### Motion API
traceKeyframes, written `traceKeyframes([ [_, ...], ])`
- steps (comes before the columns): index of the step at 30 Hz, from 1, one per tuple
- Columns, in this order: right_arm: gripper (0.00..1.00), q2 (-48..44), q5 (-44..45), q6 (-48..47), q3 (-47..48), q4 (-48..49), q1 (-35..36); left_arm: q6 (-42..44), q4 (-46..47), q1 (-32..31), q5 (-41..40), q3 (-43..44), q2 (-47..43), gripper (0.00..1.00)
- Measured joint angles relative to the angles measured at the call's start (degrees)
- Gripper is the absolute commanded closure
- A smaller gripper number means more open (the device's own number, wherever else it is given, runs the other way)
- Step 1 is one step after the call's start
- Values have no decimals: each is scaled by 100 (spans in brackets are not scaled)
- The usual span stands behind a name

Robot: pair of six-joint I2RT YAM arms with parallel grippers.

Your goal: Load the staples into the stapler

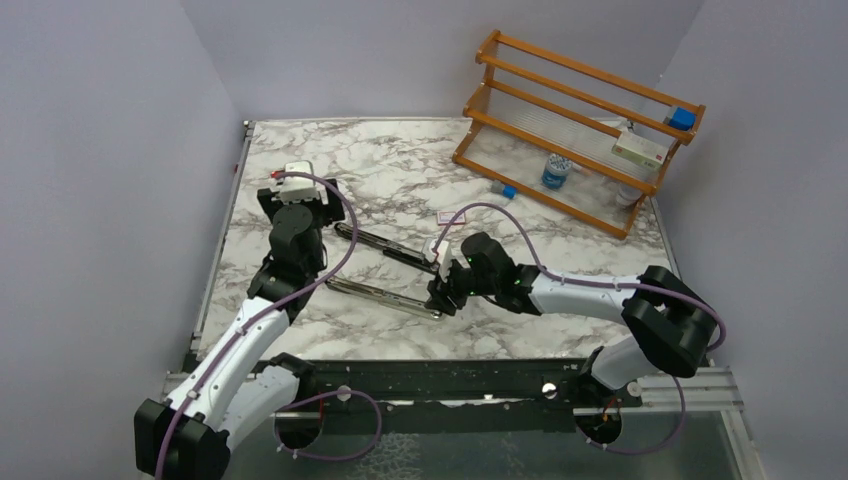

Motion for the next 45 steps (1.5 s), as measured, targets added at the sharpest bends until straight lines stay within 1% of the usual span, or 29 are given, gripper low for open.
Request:
traceKeyframes([
  [5, 47, 133, -205, -315, 164, 9, 70, -168, 52, 114, -378, -118, -151, 11],
  [13, 46, 608, -208, -474, 343, -7, 205, -280, 52, 164, -428, -118, -39, 11],
  [20, 56, 855, -168, -483, 468, -15, 313, -358, 50, 243, -426, -118, -7, 11],
  [24, 68, 1003, 7, -468, 568, -44, 350, -378, 50, 275, -426, -118, 9, 11],
  [32, 82, 1091, 177, -358, 634, -61, 361, -402, 48, 319, -417, -118, 37, 12],
  [36, 86, 1128, 238, -245, 673, -33, 361, -402, 46, 376, -400, -118, 92, 12],
  [45, 90, 1436, 540, -46, 1043, -28, 361, -437, 24, 470, -299, -116, 186, 13],
])
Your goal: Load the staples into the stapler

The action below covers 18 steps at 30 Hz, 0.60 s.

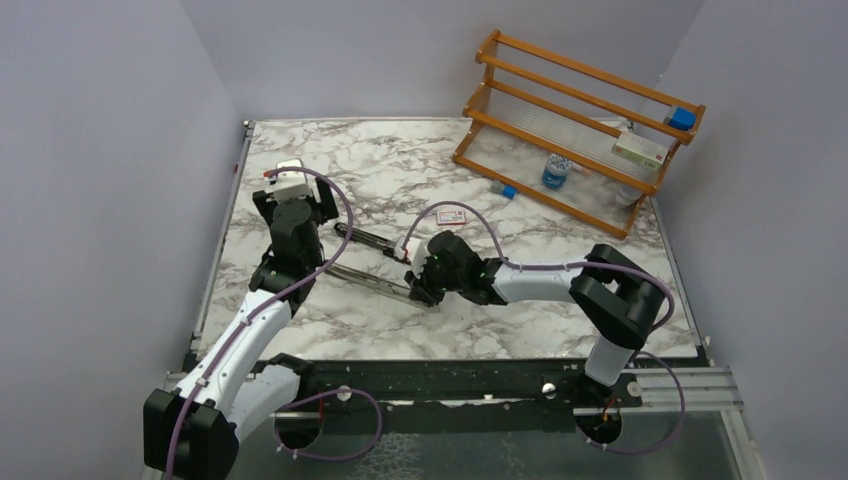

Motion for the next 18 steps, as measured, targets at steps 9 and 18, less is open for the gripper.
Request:
traceKeyframes([
  [9, 91, 210, 380, 101, 247, 26, 0, -28, -66, 52, 94, 0, 26, 13],
  [18, 62, 216, 450, 129, 323, -2, 0, -44, -66, 94, 216, 0, 37, 13],
])
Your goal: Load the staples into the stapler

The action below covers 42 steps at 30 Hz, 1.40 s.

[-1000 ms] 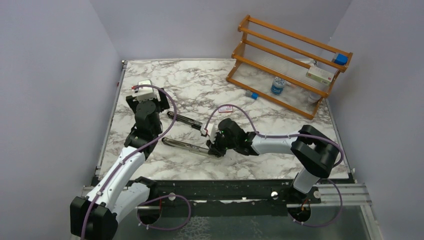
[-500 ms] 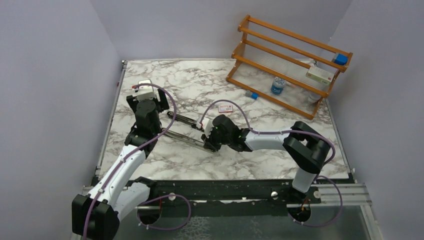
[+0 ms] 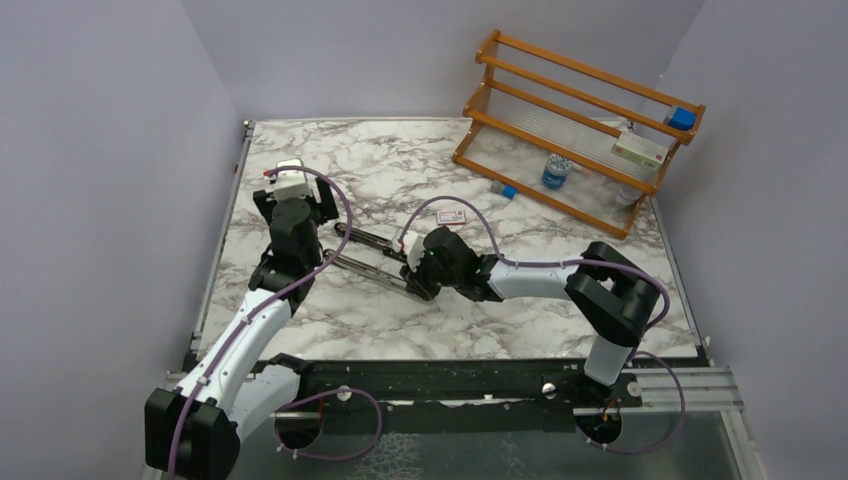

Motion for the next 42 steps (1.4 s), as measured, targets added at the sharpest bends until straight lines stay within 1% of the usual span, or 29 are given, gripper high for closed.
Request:
traceKeyframes([
  [3, 56, 0, -90, 50, 74, 11, 0, -7, 0, 7, 28, 0, 15, 13],
  [6, 54, -50, -186, 149, 149, 33, 0, -7, 0, 7, 57, 0, 31, 12],
  [9, 52, -275, -103, 339, 197, -4, 0, -9, -4, 11, 92, 0, 59, 12],
  [13, 50, -756, 610, 581, 328, -72, -9, -13, -11, 11, 179, 0, 101, 12],
  [15, 48, -1008, 1252, 745, 535, -203, -66, -13, -9, 11, 247, 2, 116, 12],
  [16, 48, -1019, 1287, 758, 549, -205, -101, -15, -11, 11, 284, 2, 131, 12],
  [18, 47, -1084, 1598, 890, 719, -380, -249, -28, -20, 11, 343, 24, 184, 11],
  [21, 46, -1045, 1834, 1073, 964, -697, -654, -35, -59, 20, 422, 122, 321, 9],
  [23, 46, -896, 1853, 1228, 1189, -968, -984, -50, -63, 33, 496, 184, 409, 8],
  [26, 46, -501, 1840, 1475, 1591, -1331, -1432, -79, -66, 33, 669, 247, 544, 2],
  [28, 46, -315, 1746, 1665, 1694, -1473, -1690, -153, -90, 35, 826, 334, 710, 1],
  [30, 46, -190, 1561, 1873, 1711, -1600, -1932, -299, -173, 35, 986, 507, 992, 1],
  [32, 46, -83, 1399, 2100, 1727, -1718, -2151, -492, -511, 37, 1161, 894, 1456, 1],
  [35, 45, -24, 1344, 2363, 1729, -1770, -2321, -793, -1224, 35, 1427, 1740, 2267, 1],
  [37, 43, -24, 1344, 2529, 1729, -1766, -2361, -929, -1615, 37, 1650, 2197, 2640, 1],
  [40, 41, -26, 1346, 2745, 1683, -1764, -2415, -988, -2048, 37, 2124, 2621, 2889, 1],
  [42, 41, -26, 1344, 2789, 1596, -1740, -2446, -988, -2140, 35, 2361, 2695, 2885, 1],
])
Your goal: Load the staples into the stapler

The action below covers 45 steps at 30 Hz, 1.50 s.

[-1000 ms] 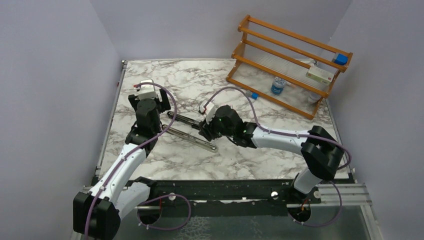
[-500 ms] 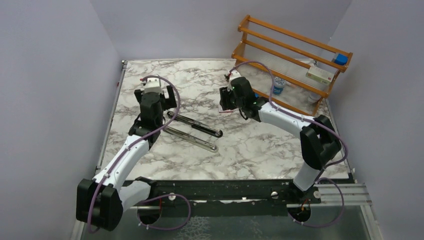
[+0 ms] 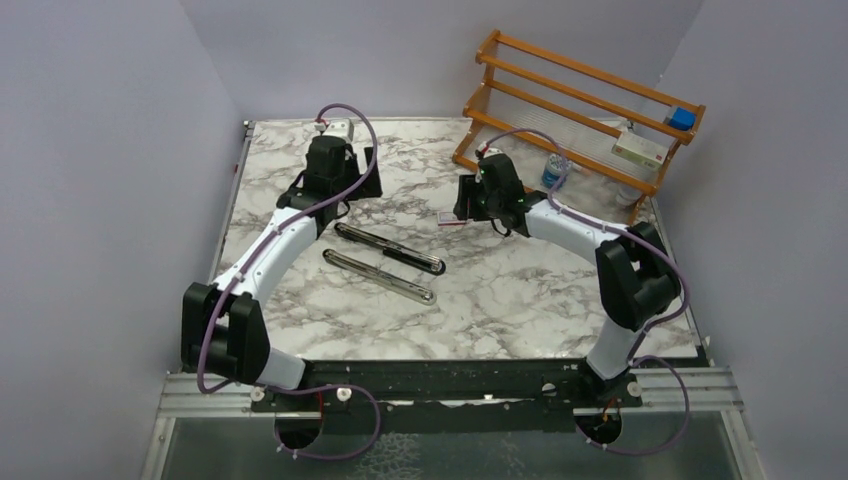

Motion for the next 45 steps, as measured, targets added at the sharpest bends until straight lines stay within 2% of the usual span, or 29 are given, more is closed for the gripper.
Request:
traceKeyframes([
  [4, 41, 0, -39, 11, -264, 17, -92, -63, -2, 2, 544, 22, 17, 1],
  [7, 42, -2, -396, 55, -411, 50, -267, -262, 72, 9, 1003, 33, 192, 6],
  [13, 43, -192, -1016, 205, -992, 264, -704, -1082, 737, 11, 1878, -37, 1139, 14],
  [21, 45, -168, -1517, 348, -1032, 612, -953, -1906, 1532, -28, 2496, -57, 2256, 26],
  [32, 46, 551, -1884, 463, -612, 970, -988, -2347, 2302, -501, 2708, 70, 2804, 49],
  [39, 44, 870, -2028, 417, -463, 1095, -1032, -2496, 2503, -688, 2750, 118, 3082, 51],
  [45, 40, 909, -2382, -98, -472, 1491, -1086, -2485, 2426, -675, 2752, 199, 3112, 54],
])
